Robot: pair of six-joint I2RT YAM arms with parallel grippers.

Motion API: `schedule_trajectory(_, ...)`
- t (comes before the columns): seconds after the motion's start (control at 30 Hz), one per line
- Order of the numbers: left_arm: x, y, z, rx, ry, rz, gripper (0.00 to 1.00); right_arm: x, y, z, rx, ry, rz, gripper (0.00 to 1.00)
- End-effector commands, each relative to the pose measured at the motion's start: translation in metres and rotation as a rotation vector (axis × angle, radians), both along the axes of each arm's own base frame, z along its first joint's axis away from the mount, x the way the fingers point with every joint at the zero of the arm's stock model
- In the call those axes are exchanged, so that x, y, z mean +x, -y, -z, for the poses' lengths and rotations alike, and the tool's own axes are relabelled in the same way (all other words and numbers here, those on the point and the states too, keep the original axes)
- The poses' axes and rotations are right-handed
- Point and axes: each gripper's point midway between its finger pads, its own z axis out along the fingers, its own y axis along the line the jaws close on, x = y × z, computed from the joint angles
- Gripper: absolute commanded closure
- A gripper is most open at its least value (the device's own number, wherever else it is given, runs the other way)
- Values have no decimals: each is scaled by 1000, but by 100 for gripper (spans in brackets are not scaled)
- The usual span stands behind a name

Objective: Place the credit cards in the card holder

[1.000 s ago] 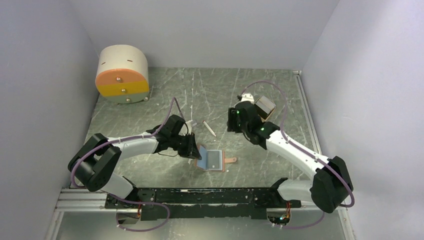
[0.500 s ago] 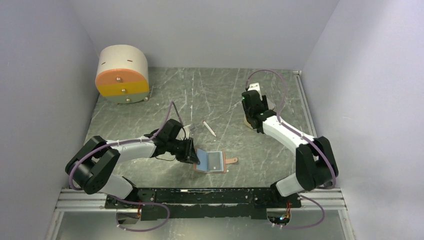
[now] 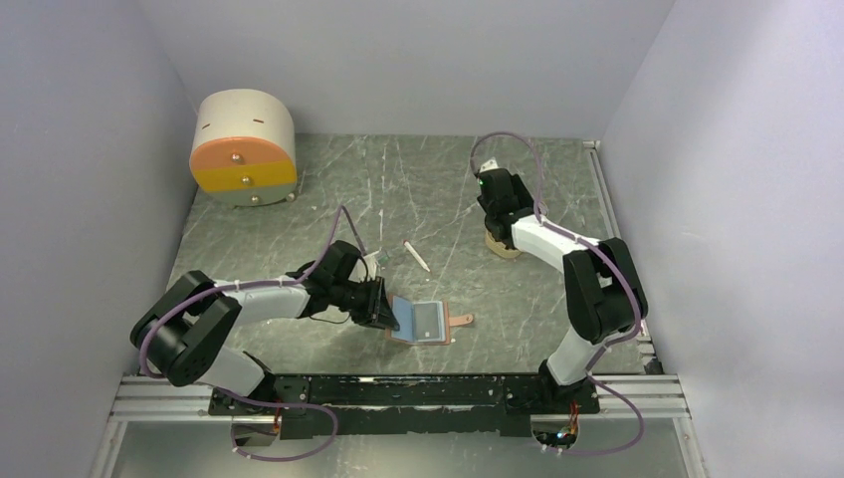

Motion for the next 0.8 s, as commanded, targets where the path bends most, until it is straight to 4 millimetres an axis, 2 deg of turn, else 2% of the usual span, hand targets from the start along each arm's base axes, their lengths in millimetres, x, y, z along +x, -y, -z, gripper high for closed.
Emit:
schedule_trajectory(0.0,2,5,-4,-47,7,12,76,24,-1,-13,-55,35,-49,37)
schedule_trajectory(0.23,2,5,-2,-40,0,14,77,32,4,-3,-78,-17,-66,36)
schedule_trajectory(0.53,2,4,-3,-28,1,6,77,30,7,17,-110,-83,-108,36)
schedule_trajectory(0.77,1,3,-3,-32,-5,1,78,30,17,23,-167,-104,-85,36)
